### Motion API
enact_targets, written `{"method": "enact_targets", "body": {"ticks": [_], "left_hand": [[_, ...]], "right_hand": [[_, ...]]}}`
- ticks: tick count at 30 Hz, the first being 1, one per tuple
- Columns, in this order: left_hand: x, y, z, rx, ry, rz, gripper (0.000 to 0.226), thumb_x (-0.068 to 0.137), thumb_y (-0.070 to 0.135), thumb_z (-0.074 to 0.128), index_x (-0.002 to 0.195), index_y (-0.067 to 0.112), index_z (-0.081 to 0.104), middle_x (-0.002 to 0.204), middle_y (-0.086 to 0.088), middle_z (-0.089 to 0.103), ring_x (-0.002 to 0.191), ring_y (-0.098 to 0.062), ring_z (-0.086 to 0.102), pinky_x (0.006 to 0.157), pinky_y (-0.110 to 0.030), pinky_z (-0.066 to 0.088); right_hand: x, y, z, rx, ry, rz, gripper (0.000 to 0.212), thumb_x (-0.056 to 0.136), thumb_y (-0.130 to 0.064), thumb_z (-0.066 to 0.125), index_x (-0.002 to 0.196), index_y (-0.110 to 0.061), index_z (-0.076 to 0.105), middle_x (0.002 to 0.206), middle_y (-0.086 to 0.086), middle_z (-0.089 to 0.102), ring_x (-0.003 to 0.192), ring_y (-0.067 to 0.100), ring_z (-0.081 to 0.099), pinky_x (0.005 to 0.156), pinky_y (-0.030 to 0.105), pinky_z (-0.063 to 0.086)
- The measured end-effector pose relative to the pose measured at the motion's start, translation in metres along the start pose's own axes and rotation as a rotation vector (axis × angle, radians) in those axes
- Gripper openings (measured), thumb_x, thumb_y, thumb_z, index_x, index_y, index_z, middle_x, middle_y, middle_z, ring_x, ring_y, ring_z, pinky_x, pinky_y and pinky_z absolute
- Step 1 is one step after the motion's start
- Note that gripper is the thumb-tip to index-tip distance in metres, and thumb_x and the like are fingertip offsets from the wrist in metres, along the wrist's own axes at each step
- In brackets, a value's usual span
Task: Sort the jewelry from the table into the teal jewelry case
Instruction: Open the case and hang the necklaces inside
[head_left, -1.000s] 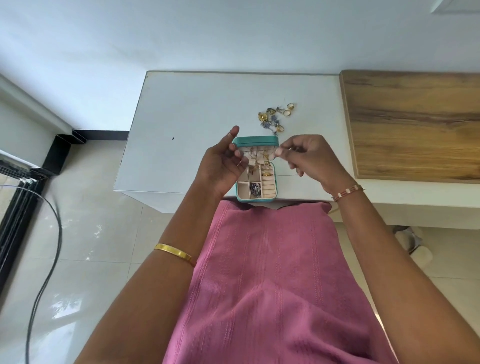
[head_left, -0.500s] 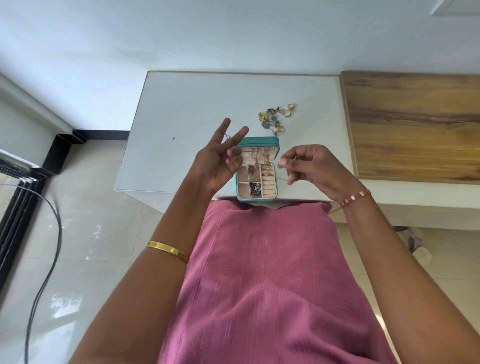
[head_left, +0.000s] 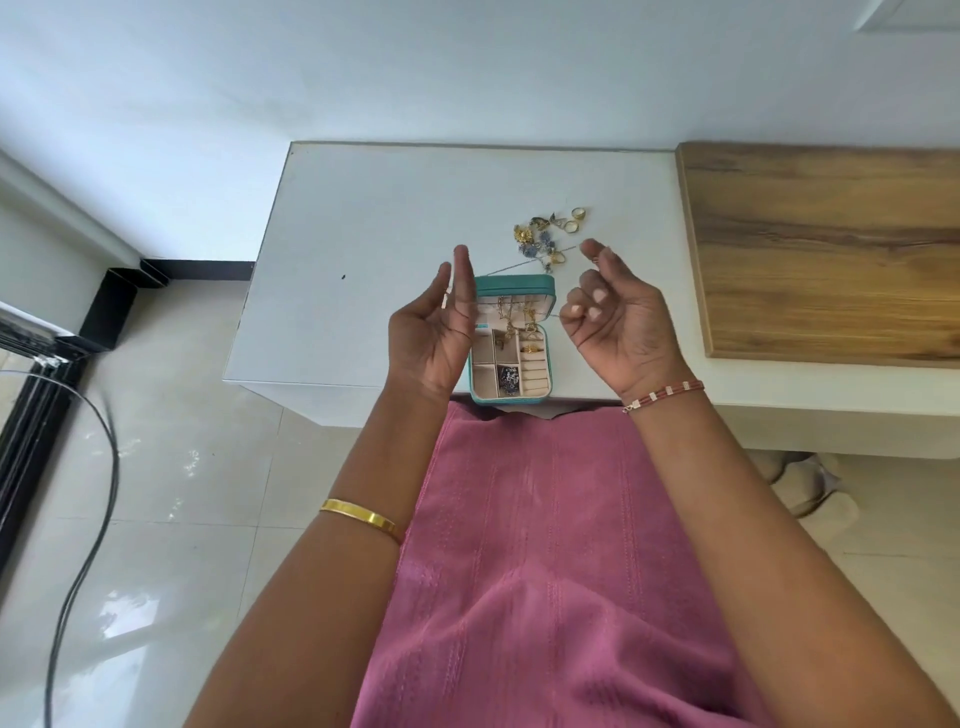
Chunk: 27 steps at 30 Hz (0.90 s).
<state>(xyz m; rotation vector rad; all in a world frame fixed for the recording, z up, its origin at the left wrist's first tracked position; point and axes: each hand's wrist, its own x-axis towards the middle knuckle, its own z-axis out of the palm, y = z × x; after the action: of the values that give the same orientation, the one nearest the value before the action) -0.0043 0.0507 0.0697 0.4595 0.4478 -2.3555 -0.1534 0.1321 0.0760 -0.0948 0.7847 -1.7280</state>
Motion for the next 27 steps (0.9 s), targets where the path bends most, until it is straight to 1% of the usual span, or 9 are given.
{"method": "enact_targets", "body": {"ticks": [2,4,5,9,12,16,21,24,27], "left_hand": [[0.003,-0.002,-0.004,-0.063,0.072,0.037,0.037,0.079,-0.027,0.037,0.116,-0.027,0.040,0.093,-0.052,0.051,0.073,-0.063,0.059,0.070,-0.061,0.050],[0.015,0.005,-0.015,-0.085,0.201,0.091,0.080,0.066,-0.038,0.039,0.139,-0.005,0.031,0.103,-0.050,0.049,0.080,-0.064,0.058,0.064,-0.063,0.052],[0.019,0.007,-0.018,-0.095,0.223,0.092,0.081,0.069,-0.039,0.037,0.140,-0.001,0.031,0.102,-0.049,0.050,0.078,-0.064,0.058,0.059,-0.060,0.054],[0.019,0.007,-0.024,-0.121,0.272,0.057,0.027,0.094,-0.009,0.028,0.110,-0.017,0.049,0.072,-0.043,0.057,0.049,-0.046,0.063,0.038,-0.040,0.052],[0.018,0.004,-0.020,-0.056,0.299,0.106,0.021,0.098,-0.004,0.032,0.105,-0.017,0.047,0.062,-0.036,0.058,0.038,-0.033,0.061,0.034,-0.030,0.048],[0.015,0.003,-0.016,0.101,0.351,0.168,0.016,0.098,-0.003,0.035,0.093,-0.010,0.049,0.055,-0.027,0.061,0.037,-0.025,0.062,0.033,-0.023,0.046],[0.015,0.002,-0.014,0.252,0.350,0.184,0.025,0.098,0.011,0.044,0.077,0.001,0.054,0.051,-0.010,0.064,0.035,-0.013,0.059,0.032,-0.017,0.043],[0.017,0.000,-0.013,0.410,0.327,0.161,0.025,0.097,0.023,0.046,0.082,0.008,0.058,0.053,0.000,0.067,0.035,-0.005,0.055,0.033,-0.014,0.041],[0.019,0.000,-0.012,0.629,0.341,0.147,0.023,0.096,0.031,0.046,0.089,0.015,0.060,0.048,0.009,0.059,0.029,-0.001,0.039,0.031,-0.011,0.030]], "right_hand": [[0.000,0.005,0.008,0.002,0.030,-0.004,0.014,0.093,-0.014,0.044,0.089,-0.012,0.057,0.044,-0.004,0.049,0.039,0.006,0.045,0.049,0.018,0.047],[0.000,0.008,0.015,0.017,0.039,-0.007,0.017,0.095,-0.013,0.043,0.089,-0.012,0.058,0.050,-0.004,0.056,0.045,0.007,0.052,0.055,0.021,0.053],[0.001,0.008,0.018,0.026,0.035,-0.008,0.017,0.095,-0.013,0.043,0.089,-0.012,0.059,0.053,-0.003,0.059,0.049,0.008,0.056,0.058,0.023,0.054],[0.007,0.004,0.027,0.003,0.019,-0.007,0.017,0.095,-0.014,0.044,0.088,-0.012,0.060,0.059,-0.001,0.066,0.057,0.011,0.063,0.063,0.025,0.056],[0.009,0.000,0.029,-0.024,0.019,-0.014,0.018,0.095,-0.014,0.044,0.086,-0.013,0.059,0.060,-0.001,0.066,0.057,0.011,0.063,0.064,0.024,0.056],[0.008,0.000,0.028,-0.060,0.029,-0.018,0.017,0.095,-0.013,0.044,0.087,-0.013,0.060,0.059,-0.002,0.065,0.057,0.011,0.063,0.064,0.024,0.056],[0.008,0.003,0.022,-0.095,0.051,-0.005,0.017,0.095,-0.014,0.045,0.086,-0.014,0.060,0.060,-0.003,0.065,0.057,0.010,0.062,0.064,0.024,0.055],[0.009,0.003,0.021,-0.118,0.070,-0.003,0.016,0.095,-0.015,0.046,0.087,-0.015,0.061,0.060,-0.003,0.064,0.057,0.010,0.061,0.062,0.023,0.054],[0.008,0.002,0.020,-0.153,0.087,0.000,0.017,0.094,-0.015,0.046,0.086,-0.016,0.061,0.059,-0.004,0.063,0.052,0.008,0.057,0.058,0.021,0.051]]}}
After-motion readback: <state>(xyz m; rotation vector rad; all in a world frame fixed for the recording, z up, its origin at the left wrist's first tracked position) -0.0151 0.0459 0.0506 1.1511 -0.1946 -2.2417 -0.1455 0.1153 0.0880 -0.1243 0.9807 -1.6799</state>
